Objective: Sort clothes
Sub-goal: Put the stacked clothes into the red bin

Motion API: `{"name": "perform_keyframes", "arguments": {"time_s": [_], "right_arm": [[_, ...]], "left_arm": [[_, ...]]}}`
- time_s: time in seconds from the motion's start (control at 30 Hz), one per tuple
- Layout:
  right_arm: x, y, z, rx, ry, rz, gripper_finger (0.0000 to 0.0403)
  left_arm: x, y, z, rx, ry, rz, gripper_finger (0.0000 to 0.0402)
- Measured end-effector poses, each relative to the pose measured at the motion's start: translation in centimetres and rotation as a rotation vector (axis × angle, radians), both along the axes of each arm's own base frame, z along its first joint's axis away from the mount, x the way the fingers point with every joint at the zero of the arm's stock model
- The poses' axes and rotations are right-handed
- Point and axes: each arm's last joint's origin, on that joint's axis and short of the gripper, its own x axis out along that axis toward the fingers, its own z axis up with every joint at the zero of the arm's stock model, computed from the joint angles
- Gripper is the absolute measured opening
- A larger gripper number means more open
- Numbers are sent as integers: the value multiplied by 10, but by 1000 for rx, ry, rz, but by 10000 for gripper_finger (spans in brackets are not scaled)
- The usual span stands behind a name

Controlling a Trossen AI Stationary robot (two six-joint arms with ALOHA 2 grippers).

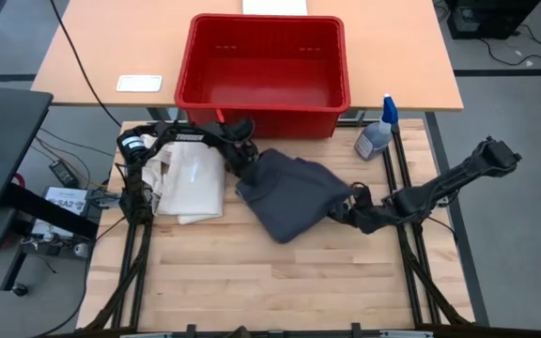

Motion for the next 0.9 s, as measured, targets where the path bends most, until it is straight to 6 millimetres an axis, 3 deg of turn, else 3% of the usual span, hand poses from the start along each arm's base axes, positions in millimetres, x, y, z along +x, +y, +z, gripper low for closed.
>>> {"name": "perform_keyframes", "arguments": {"time_s": [0.23, 0.47, 0.6, 0.73, 0.9], "right_arm": [[-8, -16, -42, 38, -207, -114, 290], [8, -27, -33, -43, -201, -63, 374], [28, -35, -31, -74, -161, -101, 378], [47, -35, -31, 3, -171, -52, 366], [67, -22, -10, 23, -243, -13, 352]], "left_arm": [[-7, -3, -3, 56, 66, -51, 61], [-7, -3, -4, 67, 78, -47, 66], [-7, -3, -4, 69, 80, -45, 66], [-8, -3, -5, 66, 87, -47, 67], [-9, -4, -6, 65, 94, -50, 68]]}}
